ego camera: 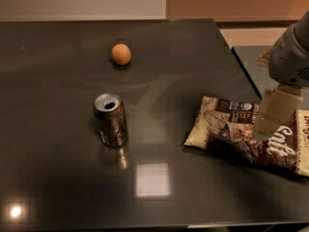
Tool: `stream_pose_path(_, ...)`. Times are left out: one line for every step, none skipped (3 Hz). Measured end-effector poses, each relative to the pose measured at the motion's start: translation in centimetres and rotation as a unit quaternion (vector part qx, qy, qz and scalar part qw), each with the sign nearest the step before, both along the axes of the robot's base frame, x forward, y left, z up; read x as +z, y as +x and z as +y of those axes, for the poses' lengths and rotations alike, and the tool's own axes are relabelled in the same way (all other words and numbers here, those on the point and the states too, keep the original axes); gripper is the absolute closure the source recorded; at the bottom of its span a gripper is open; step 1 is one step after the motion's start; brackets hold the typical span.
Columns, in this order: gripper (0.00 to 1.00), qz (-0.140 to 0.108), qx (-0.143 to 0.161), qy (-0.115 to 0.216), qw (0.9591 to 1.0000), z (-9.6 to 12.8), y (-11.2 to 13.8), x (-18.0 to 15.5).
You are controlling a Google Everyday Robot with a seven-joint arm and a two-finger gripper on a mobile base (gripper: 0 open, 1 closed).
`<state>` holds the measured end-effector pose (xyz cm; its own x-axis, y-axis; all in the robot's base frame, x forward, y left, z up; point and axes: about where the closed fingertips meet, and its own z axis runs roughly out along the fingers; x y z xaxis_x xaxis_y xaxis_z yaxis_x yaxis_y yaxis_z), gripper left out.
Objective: Move brown chip bag near orange can
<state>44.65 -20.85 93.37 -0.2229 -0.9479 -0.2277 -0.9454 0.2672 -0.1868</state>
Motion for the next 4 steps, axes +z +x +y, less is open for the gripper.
stream_pose_path(0.0, 0.013, 0.004, 0.0, 0.9999, 0.1, 0.0, -2.4)
stream_pose_path(0.0, 0.032, 0.01, -0.012, 0.9994, 0.0, -0.2, -5.1)
stream_pose_path(0.0, 0.046, 0.006, -0.023, 0.9986, -0.6, -0.3, -7.2)
stream_pose_path(0.0, 0.039, -0.003, -0.038, 0.9985, -1.5, -0.2, -8.2)
